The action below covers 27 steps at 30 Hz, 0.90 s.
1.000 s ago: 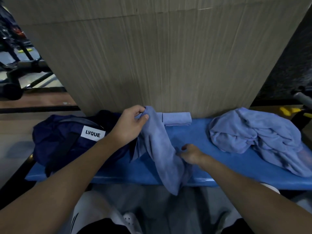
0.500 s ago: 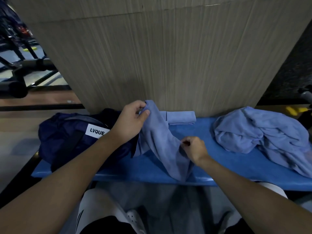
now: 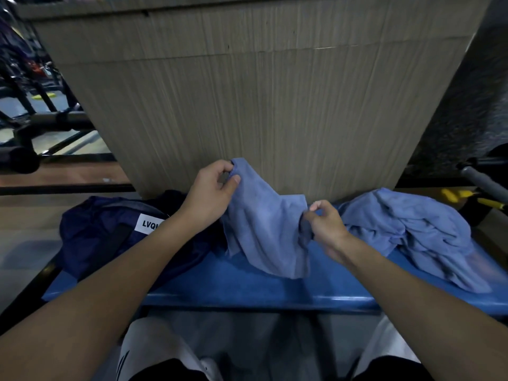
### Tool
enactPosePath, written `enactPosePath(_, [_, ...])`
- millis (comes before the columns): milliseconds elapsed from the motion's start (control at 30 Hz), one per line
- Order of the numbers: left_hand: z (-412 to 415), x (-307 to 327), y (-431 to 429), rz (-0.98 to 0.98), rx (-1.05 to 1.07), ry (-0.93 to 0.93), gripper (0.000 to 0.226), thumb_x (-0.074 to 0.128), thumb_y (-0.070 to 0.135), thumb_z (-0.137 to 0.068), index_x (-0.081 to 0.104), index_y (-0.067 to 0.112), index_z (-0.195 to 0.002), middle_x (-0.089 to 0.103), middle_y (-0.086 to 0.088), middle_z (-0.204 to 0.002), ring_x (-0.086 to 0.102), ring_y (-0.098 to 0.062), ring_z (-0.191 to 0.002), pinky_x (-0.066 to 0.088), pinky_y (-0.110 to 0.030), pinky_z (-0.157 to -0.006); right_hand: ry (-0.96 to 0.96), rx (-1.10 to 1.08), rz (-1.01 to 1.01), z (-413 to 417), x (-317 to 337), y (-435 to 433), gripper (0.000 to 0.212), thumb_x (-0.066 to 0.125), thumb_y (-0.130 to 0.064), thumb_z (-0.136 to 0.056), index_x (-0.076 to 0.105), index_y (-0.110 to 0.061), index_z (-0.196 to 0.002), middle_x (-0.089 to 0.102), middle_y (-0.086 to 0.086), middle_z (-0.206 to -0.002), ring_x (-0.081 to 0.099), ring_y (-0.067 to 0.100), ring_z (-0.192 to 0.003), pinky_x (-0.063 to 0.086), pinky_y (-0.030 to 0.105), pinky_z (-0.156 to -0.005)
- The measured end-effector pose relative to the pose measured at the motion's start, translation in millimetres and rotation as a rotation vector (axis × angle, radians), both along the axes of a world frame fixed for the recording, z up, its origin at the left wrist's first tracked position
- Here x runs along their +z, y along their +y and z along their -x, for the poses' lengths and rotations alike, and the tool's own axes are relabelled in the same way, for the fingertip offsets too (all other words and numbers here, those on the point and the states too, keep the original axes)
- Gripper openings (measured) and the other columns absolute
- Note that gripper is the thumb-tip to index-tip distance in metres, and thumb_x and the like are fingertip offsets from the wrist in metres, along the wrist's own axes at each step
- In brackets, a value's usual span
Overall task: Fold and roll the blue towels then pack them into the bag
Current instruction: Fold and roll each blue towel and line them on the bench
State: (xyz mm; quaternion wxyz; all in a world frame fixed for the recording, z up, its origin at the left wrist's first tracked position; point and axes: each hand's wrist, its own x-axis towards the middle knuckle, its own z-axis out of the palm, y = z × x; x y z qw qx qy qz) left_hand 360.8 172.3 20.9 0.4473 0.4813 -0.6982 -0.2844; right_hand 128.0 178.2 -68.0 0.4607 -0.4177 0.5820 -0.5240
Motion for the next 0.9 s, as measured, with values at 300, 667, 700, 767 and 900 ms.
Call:
enactPosePath(300, [-4, 19, 3, 0.038, 0.105, 0.08, 0.008, 0.058, 0.013, -0.097, 0.062, 0.007, -0.099, 0.068, -0.02, -0.097, 0.067, -0.037, -0.087, 0.054, -0.052, -0.08, -0.383, 0.096, -0.409, 39, 31, 2, 0.029, 0.049, -0.005, -0.094, 0.054, -0.01, -0.065, 0.051, -0.001, -0.062, 0.047, 0.009, -0.057, 0.039, 0.021, -0.052])
enactPosePath(667, [-8, 27, 2, 0.054, 0.109, 0.069, 0.007, 0.057, 0.014, -0.097, 0.061, 0.009, -0.098, 0.068, -0.016, -0.098, 0.064, -0.019, -0.086, 0.054, -0.048, -0.081, 0.106, 0.127, -0.603, 48, 30, 21, 0.021, 0.041, -0.005, -0.1, 0.055, -0.003, -0.084, 0.059, 0.011, -0.084, 0.057, 0.025, -0.08, 0.048, 0.032, -0.065])
enactPosePath(700, [-8, 27, 2, 0.052, 0.102, 0.083, 0.005, 0.057, 0.013, -0.097, 0.062, 0.011, -0.097, 0.069, -0.011, -0.101, 0.066, -0.019, -0.092, 0.055, -0.047, -0.083, 0.178, 0.14, -0.615, 47, 31, 22, 0.022, 0.041, -0.005, -0.1, 0.054, -0.004, -0.082, 0.057, 0.011, -0.081, 0.056, 0.023, -0.075, 0.047, 0.028, -0.06])
enactPosePath(767, [-8, 29, 2, 0.044, 0.087, 0.115, 0.009, 0.057, 0.011, -0.096, 0.062, 0.018, -0.092, 0.068, 0.001, -0.112, 0.065, -0.016, -0.105, 0.055, -0.042, -0.089, 0.292, 0.193, -0.622, 45, 30, 25, 0.022, 0.04, -0.006, -0.1, 0.055, -0.005, -0.085, 0.059, 0.011, -0.086, 0.06, 0.023, -0.081, 0.051, 0.025, -0.061])
enactPosePath(900, [-6, 28, 4, 0.049, 0.083, 0.135, 0.015, 0.056, 0.009, -0.097, 0.061, 0.02, -0.089, 0.068, 0.008, -0.11, 0.065, -0.006, -0.102, 0.053, -0.029, -0.086, 0.322, 0.222, -0.653, 41, 31, 32, 0.022, 0.044, -0.018, -0.101, 0.058, -0.007, -0.088, 0.063, 0.007, -0.09, 0.061, 0.023, -0.087, 0.05, 0.03, -0.072])
